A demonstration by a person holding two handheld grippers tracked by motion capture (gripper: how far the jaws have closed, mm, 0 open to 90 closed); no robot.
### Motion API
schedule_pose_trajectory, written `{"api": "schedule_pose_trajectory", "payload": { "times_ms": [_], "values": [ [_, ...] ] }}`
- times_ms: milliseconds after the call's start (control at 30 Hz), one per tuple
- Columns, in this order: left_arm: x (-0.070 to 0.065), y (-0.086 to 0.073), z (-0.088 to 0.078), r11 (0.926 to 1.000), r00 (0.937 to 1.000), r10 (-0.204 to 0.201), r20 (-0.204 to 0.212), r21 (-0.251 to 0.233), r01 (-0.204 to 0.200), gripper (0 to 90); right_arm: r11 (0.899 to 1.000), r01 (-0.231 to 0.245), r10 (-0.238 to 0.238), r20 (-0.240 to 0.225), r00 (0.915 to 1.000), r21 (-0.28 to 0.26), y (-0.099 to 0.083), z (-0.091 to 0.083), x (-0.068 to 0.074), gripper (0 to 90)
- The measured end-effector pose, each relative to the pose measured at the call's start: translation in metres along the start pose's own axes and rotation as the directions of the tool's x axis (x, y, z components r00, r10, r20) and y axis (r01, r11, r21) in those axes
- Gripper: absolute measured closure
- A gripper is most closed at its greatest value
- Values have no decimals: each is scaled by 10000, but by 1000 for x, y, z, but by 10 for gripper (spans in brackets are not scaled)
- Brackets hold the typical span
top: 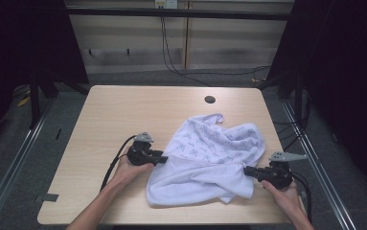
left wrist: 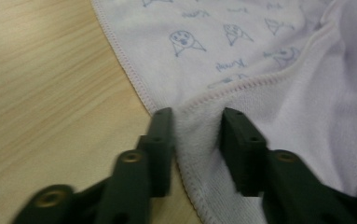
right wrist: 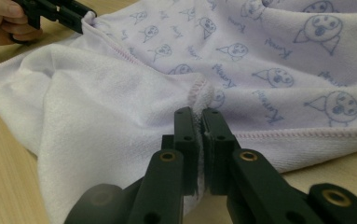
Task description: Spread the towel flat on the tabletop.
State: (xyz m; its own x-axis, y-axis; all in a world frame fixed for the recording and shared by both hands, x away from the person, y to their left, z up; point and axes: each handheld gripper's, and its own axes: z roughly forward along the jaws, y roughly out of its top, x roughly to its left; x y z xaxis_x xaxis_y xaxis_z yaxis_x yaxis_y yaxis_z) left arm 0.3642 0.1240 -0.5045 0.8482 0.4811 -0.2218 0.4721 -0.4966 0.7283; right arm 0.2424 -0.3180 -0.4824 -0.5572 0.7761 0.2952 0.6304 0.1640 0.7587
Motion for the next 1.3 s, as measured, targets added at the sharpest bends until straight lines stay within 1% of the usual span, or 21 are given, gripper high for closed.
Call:
{"api": "schedule_pose_trajectory", "payload": {
  "times_ms": [33, 100, 133, 233, 400, 567, 633, 700, 733, 767, 800, 867, 900, 967, 1067, 1100, 1133, 1167, 1233, 1267, 1300],
  "values": [
    [-2, 0, -2, 10000, 10000, 63, 77, -57, -63, 818, 10000, 31, -31, 17, 10000, 24, 0, 0, 1, 860],
    [-5, 0, -10, 9995, 9999, 123, 48, -306, -122, 843, 9999, 138, -138, -41, 9999, -59, 0, -1, 2, 860],
    [-7, 0, -21, 9978, 9995, 125, 279, -656, -106, 847, 9999, 90, -90, -41, 10000, -73, 0, -2, 2, 860],
    [-10, -1, -33, 9945, 9991, 103, 400, -1045, -61, 844, 9996, 79, -81, -49, 10000, -274, 2, -5, 3, 860],
    [-19, -4, -45, 9904, 9992, 301, 269, -1355, -262, 840, 9990, 224, -225, -4, 9997, -383, 4, -6, 6, 859],
    [-27, -10, -62, 9888, 9987, 500, 84, -1409, -483, 859, 9986, 273, -277, -93, 9996, -444, 7, -3, 8, 859],
    [-27, -16, -71, 9884, 9990, 401, 189, -1474, -369, 862, 9987, 309, -314, -108, 9994, -409, 9, 0, 10, 859],
    [-24, -21, -81, 9839, 9997, 141, 209, -1782, -102, 863, 9981, 391, -399, -175, 9990, -467, 13, 2, 13, 859],
    [-24, -21, -81, 9839, 9997, 141, 209, -1782, -102, 863, 9976, 415, -427, -201, 9989, -557, 16, 2, 14, 859],
    [-18, -19, -90, 9737, 9993, -214, 313, -2261, 279, 863, 9958, 385, -409, -276, 9988, -831, 22, 0, 14, 860],
    [-16, -16, -93, 9673, 9991, -329, 283, -2508, 389, 863, 9940, 352, -386, -308, 9988, -1031, 27, -3, 14, 860],
    [-13, -7, -100, 9569, 9991, -384, 188, -2873, 422, 863, 9884, 435, -475, -243, 9986, -1456, 40, -9, 14, 862],
    [-12, -2, -105, 9498, 9991, -408, 148, -3099, 434, 863, 9853, 488, -526, -194, 9984, -1635, 46, -11, 14, 862],
    [-11, 10, -117, 9341, 9993, -370, 73, -3549, 372, 863, 9735, 504, -569, -228, 9981, -2233, 63, -20, 14, 862],
    [-15, 31, -135, 9155, 9997, -28, -227, -4022, -66, 863, 9562, 843, -910, -109, 9958, -2802, 90, -35, 20, 863],
    [-17, 38, -143, 9063, 9997, 58, -240, -4224, -154, 863, 9487, 1021, -1085, -47, 9941, -2993, 99, -41, 24, 863],
    [-19, 47, -152, 8941, 9994, 152, -309, -4471, -274, 863, 9413, 1131, -1190, 10, 9929, -3181, 108, -47, 27, 863],
    [-20, 52, -158, 8880, 9991, 223, -368, -4584, -367, 863, 9300, 1326, -1406, 16, 9901, -3429, 118, -57, 32, 863],
    [-27, 64, -174, 8704, 9979, 395, -506, -4887, -592, 863, 9150, 1470, -1566, 50, 9877, -3757, 130, -70, 40, 863],
    [-33, 70, -184, 8590, 9959, 612, -668, -5046, -866, 863, 9062, 1610, -1711, 92, 9852, -3910, 135, -78, 46, 864],
    [-38, 74, -193, 8484, 9948, 763, -668, -5199, -999, 863, 8958, 1750, -1879, 88, 9822, -4086, 141, -87, 53, 863]
  ]
}}
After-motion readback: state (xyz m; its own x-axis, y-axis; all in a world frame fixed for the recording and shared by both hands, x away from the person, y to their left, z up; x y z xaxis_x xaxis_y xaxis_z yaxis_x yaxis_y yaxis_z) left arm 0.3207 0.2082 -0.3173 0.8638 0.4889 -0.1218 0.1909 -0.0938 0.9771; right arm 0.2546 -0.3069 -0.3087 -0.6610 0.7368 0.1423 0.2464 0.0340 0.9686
